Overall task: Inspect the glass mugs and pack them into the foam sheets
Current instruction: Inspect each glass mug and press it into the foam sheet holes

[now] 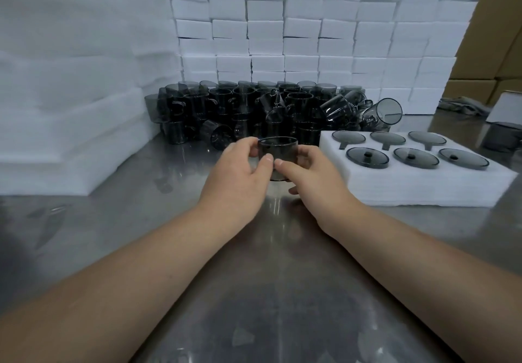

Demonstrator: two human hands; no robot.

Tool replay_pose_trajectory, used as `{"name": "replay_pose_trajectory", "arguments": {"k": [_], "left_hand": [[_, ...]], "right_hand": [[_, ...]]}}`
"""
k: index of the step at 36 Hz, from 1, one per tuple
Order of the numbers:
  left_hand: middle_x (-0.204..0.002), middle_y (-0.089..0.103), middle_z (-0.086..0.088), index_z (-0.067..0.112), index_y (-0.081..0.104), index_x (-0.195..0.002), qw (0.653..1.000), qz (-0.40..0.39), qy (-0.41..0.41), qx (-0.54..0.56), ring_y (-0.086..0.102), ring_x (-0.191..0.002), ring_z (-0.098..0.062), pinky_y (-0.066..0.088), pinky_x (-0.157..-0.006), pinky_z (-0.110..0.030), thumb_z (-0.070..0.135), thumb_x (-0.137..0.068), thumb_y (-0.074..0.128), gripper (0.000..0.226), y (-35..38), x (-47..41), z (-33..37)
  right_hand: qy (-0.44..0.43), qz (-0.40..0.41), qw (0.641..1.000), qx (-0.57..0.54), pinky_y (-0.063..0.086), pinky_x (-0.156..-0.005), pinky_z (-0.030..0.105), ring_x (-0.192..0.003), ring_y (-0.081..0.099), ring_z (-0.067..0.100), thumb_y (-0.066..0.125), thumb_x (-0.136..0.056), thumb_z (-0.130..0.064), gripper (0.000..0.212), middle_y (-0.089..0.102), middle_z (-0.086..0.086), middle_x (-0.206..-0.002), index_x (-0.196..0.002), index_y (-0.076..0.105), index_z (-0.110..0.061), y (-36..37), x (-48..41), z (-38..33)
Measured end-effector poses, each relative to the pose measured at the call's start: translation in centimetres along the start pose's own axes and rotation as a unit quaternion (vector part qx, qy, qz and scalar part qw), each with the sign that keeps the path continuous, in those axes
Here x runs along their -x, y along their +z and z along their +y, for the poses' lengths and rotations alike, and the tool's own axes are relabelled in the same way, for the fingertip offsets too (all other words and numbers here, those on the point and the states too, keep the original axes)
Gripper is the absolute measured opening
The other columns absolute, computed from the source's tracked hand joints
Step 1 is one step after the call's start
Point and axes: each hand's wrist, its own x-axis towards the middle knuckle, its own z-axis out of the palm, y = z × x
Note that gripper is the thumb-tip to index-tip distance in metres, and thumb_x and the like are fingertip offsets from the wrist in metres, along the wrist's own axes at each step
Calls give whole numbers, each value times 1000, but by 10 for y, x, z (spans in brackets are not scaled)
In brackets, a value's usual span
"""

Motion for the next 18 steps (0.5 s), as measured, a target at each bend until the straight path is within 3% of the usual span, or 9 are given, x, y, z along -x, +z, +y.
{"name": "replay_pose_trajectory", "arguments": {"k": [5, 8, 12, 18], "left_hand": [[-108, 50, 7, 26, 52, -119, 999, -51, -8, 12, 43, -72, 21, 29, -65, -10, 34, -90, 47, 31, 2, 0, -3], [-110, 51, 7, 32, 52, -109, 996, -85, -29, 16, 47, -82, 11, 31, -68, -5, 36, -89, 48, 20, 1, -2, -5], [-108, 60, 0, 33, 52, -104, 992, -104, -62, 31, 56, -86, -9, 39, -74, -27, 38, -87, 51, 18, 3, -3, -7], [-109, 59, 0, 36, 46, -103, 991, -102, -71, 40, 58, -85, -12, 43, -76, -29, 40, -86, 54, 19, 4, -3, -8]], "right_hand": [[8, 0, 1000, 9, 44, -71, 25, -84, 61, 1, 71, -73, -34, 36, 66, -14, -90, -103, 53, -26, 0, -3, 3], [15, -10, 1000, 23, 48, -73, 30, -82, 61, 4, 70, -73, -32, 31, 65, -13, -88, -98, 53, -29, 0, -4, 5], [19, -13, 998, 54, 51, -74, 34, -79, 63, 10, 68, -75, -29, 32, 65, -9, -89, -102, 51, -26, 0, -4, 6], [10, -13, 996, 89, 50, -70, 30, -76, 62, 10, 66, -77, -31, 22, 64, -10, -84, -94, 53, -26, -1, -4, 8]]}}
